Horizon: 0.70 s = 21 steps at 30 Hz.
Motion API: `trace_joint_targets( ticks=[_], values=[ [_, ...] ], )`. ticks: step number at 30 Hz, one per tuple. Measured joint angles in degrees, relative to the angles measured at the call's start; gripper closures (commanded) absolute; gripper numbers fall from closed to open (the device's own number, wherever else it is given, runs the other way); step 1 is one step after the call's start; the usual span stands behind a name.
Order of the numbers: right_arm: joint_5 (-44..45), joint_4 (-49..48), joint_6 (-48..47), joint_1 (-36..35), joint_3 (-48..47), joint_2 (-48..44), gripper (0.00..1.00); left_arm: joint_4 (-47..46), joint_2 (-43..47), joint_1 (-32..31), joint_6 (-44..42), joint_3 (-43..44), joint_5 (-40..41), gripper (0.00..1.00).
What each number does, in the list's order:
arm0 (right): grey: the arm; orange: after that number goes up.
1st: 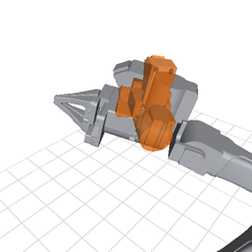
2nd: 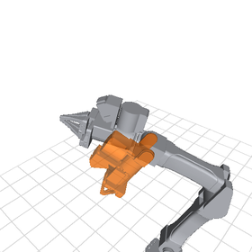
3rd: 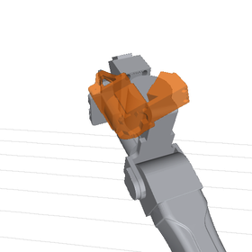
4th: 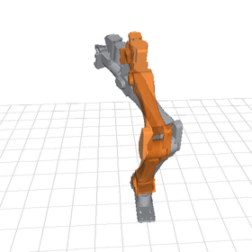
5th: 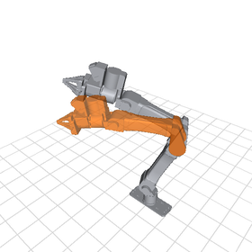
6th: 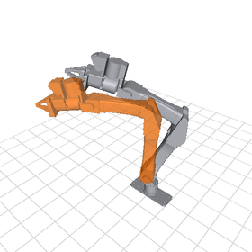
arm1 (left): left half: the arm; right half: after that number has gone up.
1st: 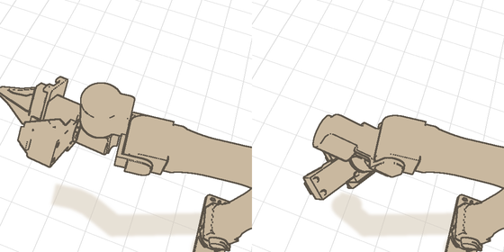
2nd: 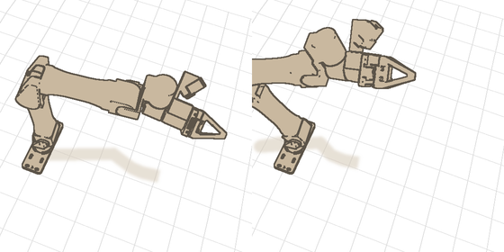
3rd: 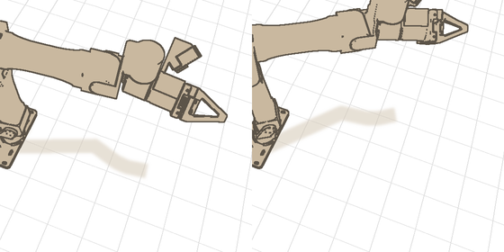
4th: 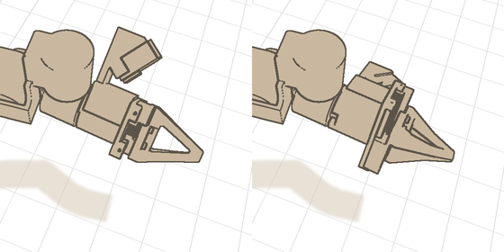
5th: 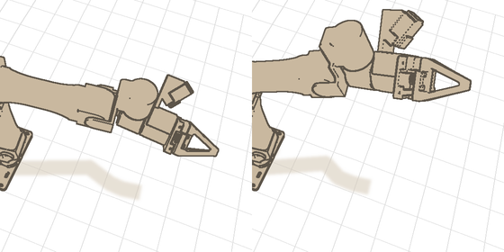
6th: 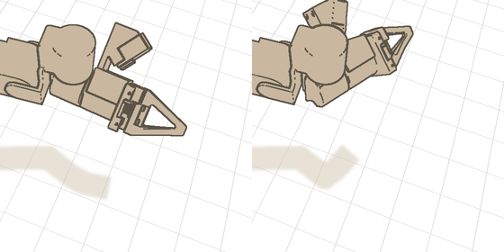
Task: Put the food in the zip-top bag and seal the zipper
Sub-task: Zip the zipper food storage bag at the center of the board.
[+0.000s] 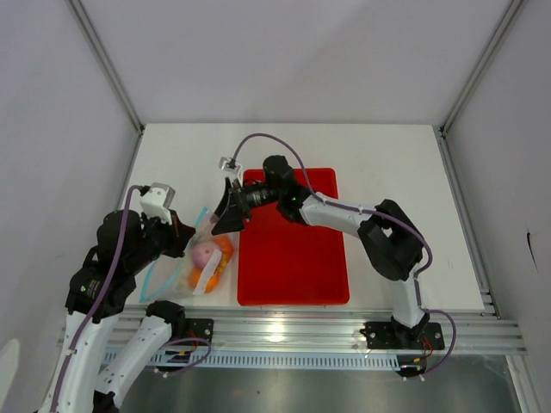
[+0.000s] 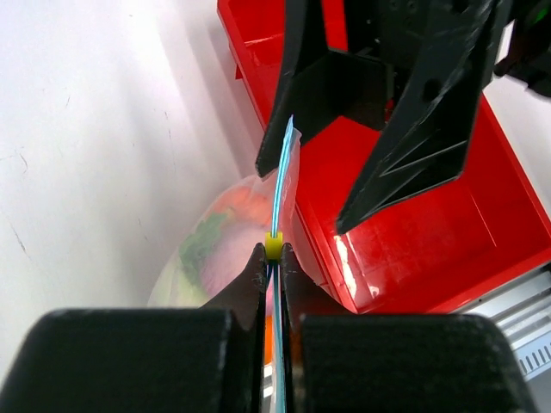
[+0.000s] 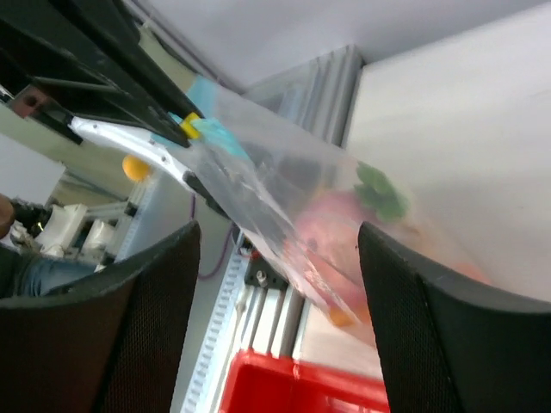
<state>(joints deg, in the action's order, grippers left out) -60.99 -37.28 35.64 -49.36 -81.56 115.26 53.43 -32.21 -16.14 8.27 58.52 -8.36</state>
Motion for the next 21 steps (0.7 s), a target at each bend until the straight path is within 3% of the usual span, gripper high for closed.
trace_joint_targets(
  ticks=[3,6,16,21],
  values=[
    [0.70,17.79,-13.14,-0.72,-6.29,-0.31,0.25,0.13,-0.17,0.00,-0.37,0.22,-0.61,0.99],
    [0.59,28.35,-21.59,-1.03,-10.21,-1.03,0.25,0.20,-0.26,0.00,-0.39,0.24,-1.16,0.99],
    [-3.87,48.00,-34.73,-1.44,-23.39,0.72,0.46,0.42,-0.35,0.00,-0.42,0.24,-2.43,0.99],
    [-5.18,52.22,-37.13,-2.78,-26.08,2.08,0.49,0.55,-0.44,0.00,-0.46,0.24,-2.89,0.99]
  ],
)
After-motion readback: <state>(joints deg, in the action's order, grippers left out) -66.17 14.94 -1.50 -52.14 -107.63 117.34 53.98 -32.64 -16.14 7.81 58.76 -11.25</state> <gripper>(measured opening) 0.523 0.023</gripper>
